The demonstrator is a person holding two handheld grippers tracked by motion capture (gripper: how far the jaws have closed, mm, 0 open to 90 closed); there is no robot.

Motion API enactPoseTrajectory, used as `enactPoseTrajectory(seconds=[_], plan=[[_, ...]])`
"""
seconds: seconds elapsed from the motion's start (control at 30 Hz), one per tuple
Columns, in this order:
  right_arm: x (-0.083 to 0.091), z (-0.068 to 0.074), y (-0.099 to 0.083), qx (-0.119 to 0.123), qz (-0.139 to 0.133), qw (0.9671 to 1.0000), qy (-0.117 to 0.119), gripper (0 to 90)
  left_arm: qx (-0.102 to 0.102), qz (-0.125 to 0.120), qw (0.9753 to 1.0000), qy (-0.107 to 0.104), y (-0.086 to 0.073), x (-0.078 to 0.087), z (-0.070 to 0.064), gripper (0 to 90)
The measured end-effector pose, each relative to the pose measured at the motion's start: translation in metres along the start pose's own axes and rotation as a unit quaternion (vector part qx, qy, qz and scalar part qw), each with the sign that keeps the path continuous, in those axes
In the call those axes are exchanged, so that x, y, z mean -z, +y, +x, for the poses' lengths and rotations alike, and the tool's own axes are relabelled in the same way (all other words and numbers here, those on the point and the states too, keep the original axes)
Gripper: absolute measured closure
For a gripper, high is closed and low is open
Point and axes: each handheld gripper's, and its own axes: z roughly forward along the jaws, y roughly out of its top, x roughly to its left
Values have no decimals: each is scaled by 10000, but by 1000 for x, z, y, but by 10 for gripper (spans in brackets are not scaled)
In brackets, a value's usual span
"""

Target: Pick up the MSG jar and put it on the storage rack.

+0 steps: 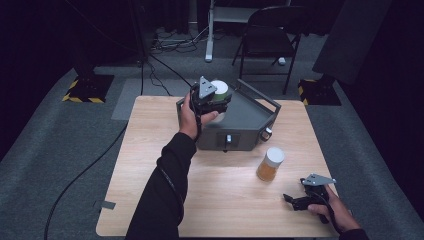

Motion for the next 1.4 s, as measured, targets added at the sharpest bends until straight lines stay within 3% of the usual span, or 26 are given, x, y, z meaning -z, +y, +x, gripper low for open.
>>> enactPoseTrajectory(seconds=[0.6,1.4], plan=[[0,0,0,10,-2,10000,9,0,9,232,9996,180,-5,-19,2,343],[0,0,0,10,-2,10000,9,0,22,448,9989,147,-16,-31,1,342]])
